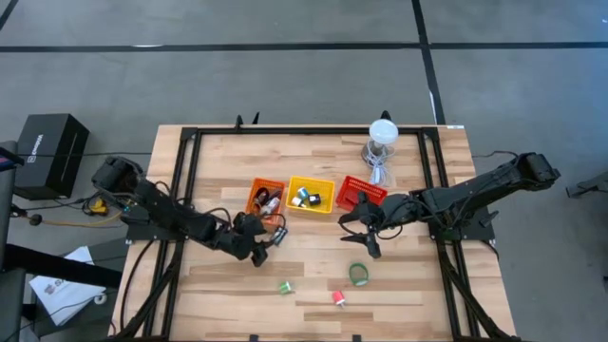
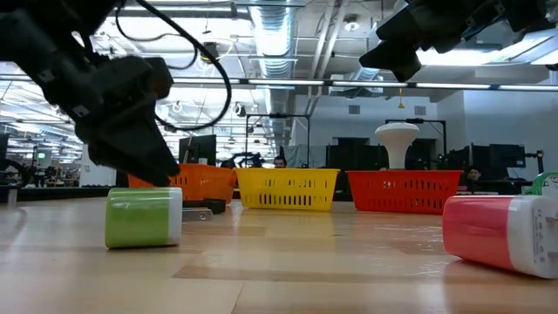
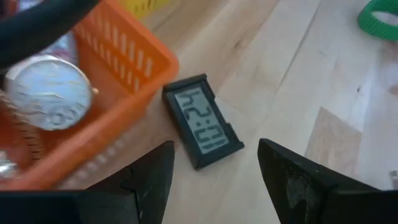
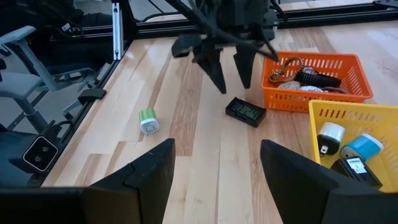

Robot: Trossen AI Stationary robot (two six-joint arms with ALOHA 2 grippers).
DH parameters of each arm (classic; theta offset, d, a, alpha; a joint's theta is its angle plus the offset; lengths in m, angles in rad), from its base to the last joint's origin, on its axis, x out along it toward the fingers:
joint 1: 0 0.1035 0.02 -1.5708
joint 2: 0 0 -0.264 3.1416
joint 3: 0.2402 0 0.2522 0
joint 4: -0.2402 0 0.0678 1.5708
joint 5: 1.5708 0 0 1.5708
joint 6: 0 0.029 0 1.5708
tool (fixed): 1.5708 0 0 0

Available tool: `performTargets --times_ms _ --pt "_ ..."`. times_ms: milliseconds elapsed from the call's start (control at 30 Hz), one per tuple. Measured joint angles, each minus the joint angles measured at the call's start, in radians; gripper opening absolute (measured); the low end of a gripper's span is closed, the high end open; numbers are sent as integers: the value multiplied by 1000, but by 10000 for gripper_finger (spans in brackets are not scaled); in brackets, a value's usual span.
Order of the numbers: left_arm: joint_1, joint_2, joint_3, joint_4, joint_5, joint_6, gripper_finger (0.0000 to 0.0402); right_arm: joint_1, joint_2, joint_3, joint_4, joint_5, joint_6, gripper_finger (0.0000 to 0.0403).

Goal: Pick & Place Office items
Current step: Put the black digital timer into the red bin

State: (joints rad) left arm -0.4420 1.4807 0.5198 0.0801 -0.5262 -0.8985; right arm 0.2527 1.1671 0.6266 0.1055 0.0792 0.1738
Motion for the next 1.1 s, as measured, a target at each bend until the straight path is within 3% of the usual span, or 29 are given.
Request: performTargets --times_ms 400,633,833,1100 --pt "-2 190 1 210 -120 -4 227 0 0 0 1 0 0 228" --pt "11 192 2 197 -138 36 227 0 0 0 1 0 0 228" --pt "11 186 3 174 -136 168 227 0 0 0 1 0 0 228" --pt "18 88 0 155 -112 188 227 0 0 0 1 0 0 228"
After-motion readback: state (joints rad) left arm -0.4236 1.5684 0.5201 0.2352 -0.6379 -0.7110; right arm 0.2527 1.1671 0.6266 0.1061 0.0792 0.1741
